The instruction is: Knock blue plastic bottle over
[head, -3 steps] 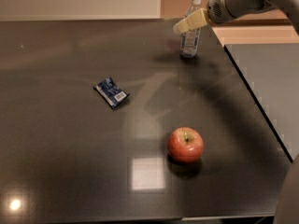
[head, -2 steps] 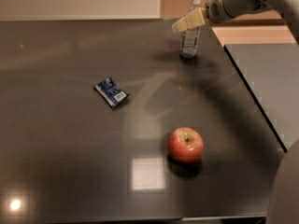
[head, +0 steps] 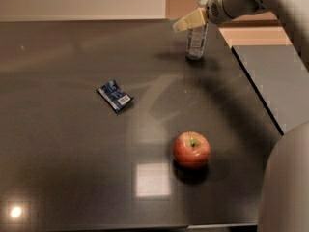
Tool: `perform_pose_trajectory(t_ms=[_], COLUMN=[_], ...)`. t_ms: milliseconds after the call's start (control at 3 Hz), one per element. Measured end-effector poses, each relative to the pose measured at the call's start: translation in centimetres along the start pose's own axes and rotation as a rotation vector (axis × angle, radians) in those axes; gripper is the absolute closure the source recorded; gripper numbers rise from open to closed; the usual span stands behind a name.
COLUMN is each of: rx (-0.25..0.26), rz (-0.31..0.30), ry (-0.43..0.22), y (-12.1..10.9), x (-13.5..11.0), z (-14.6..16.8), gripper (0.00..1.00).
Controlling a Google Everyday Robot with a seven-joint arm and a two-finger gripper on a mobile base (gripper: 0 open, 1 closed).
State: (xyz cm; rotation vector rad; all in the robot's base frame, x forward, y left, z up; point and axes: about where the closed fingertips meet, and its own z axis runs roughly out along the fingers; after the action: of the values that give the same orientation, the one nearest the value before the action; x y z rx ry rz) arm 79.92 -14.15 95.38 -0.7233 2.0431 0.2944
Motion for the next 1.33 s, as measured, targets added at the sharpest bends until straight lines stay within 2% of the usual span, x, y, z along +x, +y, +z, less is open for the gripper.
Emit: perform_pose_trajectory(t_ms=[333,667,1333], rx=[0.006,0.006,-0.014], rz=[0.014,0.023,0.013], ry=[0.013,0.03,0.014], y=[-0.49,-0.83,-0.73], x=[0.27,0.63,0.01], z=[1.21,1.84,1.37], gripper=[0.0,0.18,0.64])
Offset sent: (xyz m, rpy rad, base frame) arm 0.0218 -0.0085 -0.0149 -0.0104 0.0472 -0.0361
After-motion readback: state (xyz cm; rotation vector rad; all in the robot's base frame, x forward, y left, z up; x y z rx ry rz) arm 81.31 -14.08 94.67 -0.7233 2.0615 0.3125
